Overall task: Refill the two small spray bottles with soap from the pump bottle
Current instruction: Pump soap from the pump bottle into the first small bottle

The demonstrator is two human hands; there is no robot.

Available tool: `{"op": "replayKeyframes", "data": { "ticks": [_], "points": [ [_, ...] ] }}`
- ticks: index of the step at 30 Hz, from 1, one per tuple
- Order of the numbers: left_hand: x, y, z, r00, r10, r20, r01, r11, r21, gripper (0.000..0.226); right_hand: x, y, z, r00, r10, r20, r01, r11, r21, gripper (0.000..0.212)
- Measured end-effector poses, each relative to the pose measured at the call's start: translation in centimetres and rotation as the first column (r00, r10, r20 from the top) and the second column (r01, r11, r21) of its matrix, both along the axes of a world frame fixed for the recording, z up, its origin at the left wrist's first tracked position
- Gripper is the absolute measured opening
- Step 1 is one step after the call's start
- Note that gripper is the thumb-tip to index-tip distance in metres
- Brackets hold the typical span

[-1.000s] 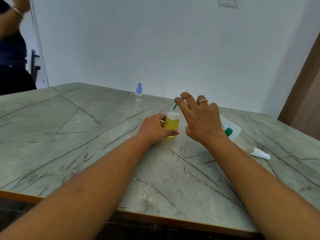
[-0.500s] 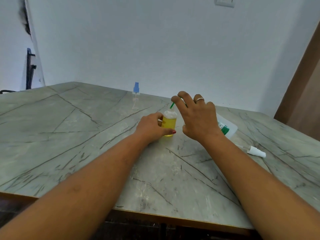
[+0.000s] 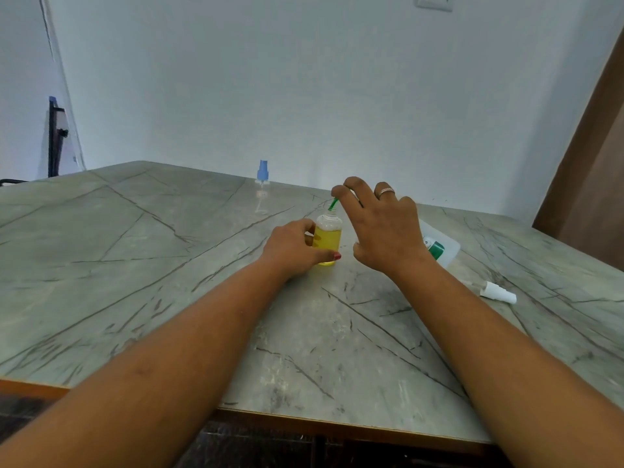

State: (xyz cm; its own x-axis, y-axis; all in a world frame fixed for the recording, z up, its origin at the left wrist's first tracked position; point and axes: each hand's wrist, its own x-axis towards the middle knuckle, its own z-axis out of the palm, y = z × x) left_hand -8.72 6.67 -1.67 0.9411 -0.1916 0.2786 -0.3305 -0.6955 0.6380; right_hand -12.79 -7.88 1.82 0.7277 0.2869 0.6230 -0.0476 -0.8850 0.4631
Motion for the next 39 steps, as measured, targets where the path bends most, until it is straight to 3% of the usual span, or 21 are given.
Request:
{"op": "replayKeyframes", "data": {
  "ticks": [11, 17, 39],
  "points": [
    [-0.07, 0.05, 0.05, 1.0, -0.01, 0.001, 0.01, 1.0, -0.003, 0.077, -0.19, 0.42, 0.35, 1.0, 0.017, -0.017, -0.016, 0.998, 0.056, 0.072],
    [0.02, 0.05, 0.09, 1.0, -0.013, 0.0, 0.013, 1.0, 0.0, 0.077, -0.19, 0.0, 0.18, 0.999, 0.025, -0.032, -0.024, 0.999, 0.023, 0.082],
    [-0.16, 0.09, 0.06, 1.0, -0.021, 0.016, 0.021, 1.0, 0.0, 0.079, -0.02, 0.13, 0.55, 0.998, 0.039, -0.045, -0.035, 0.996, 0.086, 0.072]
  ]
}}
